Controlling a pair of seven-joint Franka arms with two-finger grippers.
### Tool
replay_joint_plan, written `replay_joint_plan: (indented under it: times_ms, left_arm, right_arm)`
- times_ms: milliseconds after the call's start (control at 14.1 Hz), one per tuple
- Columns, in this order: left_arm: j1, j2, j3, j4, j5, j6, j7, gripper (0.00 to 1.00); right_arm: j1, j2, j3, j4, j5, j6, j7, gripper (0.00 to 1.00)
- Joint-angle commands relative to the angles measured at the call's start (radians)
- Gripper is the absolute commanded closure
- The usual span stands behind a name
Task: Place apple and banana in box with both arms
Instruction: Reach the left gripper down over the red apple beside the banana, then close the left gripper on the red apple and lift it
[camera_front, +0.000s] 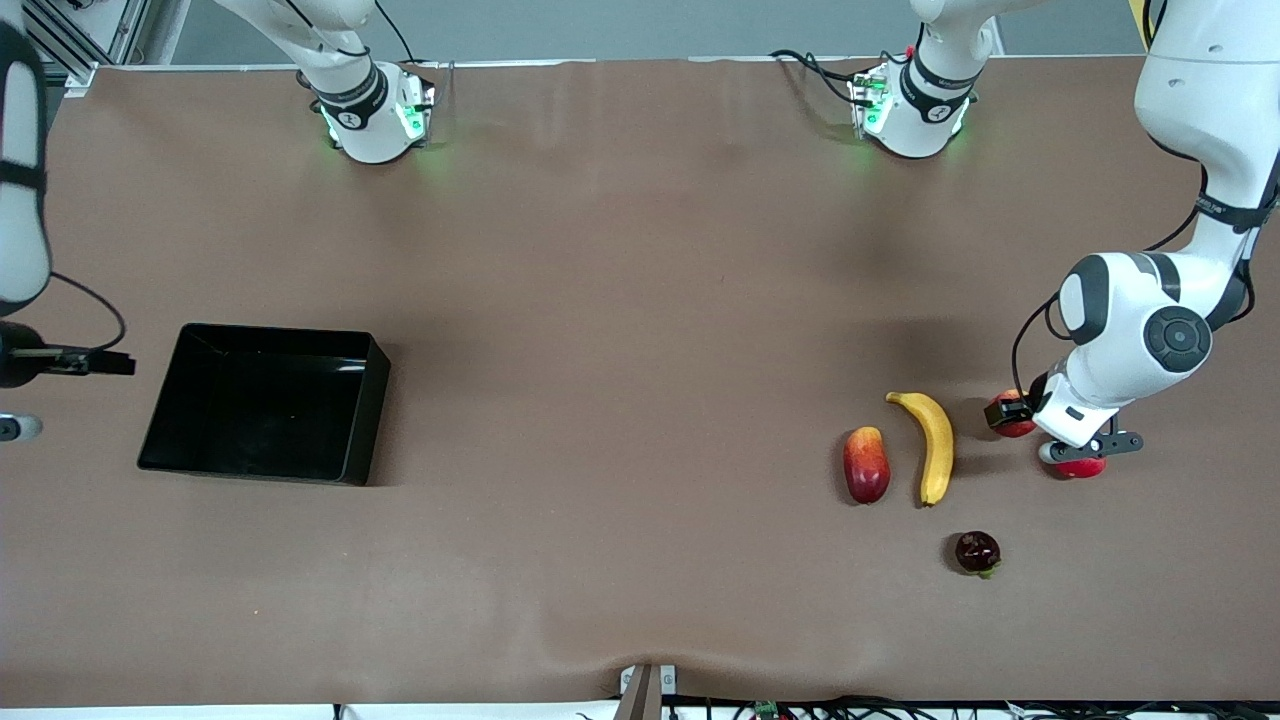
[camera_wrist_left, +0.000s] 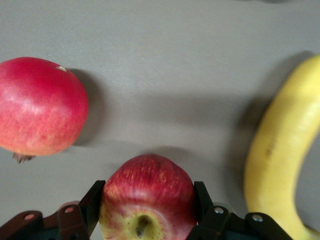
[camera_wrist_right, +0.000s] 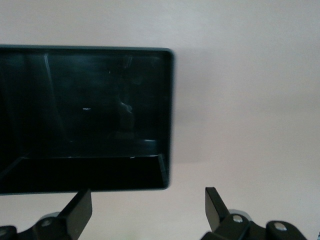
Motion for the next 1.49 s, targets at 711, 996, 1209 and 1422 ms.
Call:
replay_joint_plan:
  times_ms: [711,996,1209,1422]
  left_arm:
    - [0.005,-0.172,-0.218,0.108,0.013,-0.365,-0.209,1.0]
    - [0.007,-0.191,-0.288,0.134,0.013,-0.414,-0.288,1.0]
    - [0.008,-0.222,-0.327,0.186,0.013,-0.527,-0.312,1.0]
    - [0.005,-0.22,-0.345,0.214,0.013,-0.583,-0.312,1.0]
  right_arm:
    - [-0.097,0.142,0.019,-0.087,0.106,0.262,-0.162,0.0]
    - [-0.095,0.175,0.019,-0.143,0.106,0.358,-0.161,0.0]
    - [-0.094,0.185,0.019,-0.143,0.106,0.356,-0.158,0.43]
    - [-0.101,0.19,0.019,-0.141,0.106,0.352,-0.158,1.0]
